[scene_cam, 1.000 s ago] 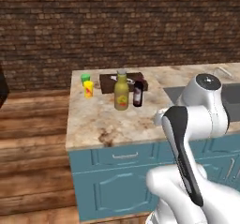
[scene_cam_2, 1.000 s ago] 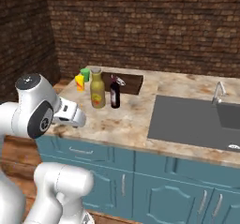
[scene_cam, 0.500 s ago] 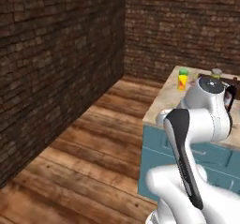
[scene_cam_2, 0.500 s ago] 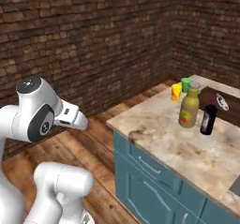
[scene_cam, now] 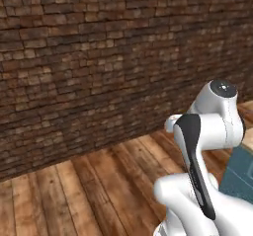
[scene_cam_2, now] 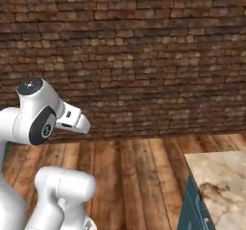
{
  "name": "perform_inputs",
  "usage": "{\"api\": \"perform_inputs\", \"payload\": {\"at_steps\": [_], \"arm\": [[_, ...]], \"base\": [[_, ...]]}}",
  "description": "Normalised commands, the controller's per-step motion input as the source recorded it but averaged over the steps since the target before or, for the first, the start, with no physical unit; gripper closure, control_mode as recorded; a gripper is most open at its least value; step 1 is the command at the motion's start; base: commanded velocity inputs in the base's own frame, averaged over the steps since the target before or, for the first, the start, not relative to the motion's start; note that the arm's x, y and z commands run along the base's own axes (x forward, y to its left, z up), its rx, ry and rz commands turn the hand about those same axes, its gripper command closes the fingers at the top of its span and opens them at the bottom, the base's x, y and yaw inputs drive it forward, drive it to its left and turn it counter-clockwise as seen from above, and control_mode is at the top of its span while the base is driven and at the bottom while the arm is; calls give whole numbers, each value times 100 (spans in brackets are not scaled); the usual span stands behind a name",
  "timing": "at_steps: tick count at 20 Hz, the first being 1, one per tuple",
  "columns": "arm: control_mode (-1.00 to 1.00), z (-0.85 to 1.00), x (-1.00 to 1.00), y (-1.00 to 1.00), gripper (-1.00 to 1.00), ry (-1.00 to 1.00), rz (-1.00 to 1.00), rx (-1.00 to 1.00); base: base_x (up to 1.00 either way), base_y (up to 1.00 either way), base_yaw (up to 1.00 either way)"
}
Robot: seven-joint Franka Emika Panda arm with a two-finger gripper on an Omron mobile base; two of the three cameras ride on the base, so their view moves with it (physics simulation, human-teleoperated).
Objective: Place the drinks on the dining counter in a tight cluster.
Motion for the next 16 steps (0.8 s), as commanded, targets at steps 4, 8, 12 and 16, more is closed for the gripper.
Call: {"api": "perform_inputs", "payload": {"at_steps": [4, 8, 12, 16], "arm": [[100, 0, 0, 0, -100, 0, 0, 0], [100, 0, 0, 0, -100, 0, 0, 0], [100, 0, 0, 0, -100, 0, 0, 0], [100, 0, 0, 0, -100, 0, 0, 0]], "base": [[0, 0, 100], [0, 0, 100], [2, 0, 100], [86, -18, 76]]}}
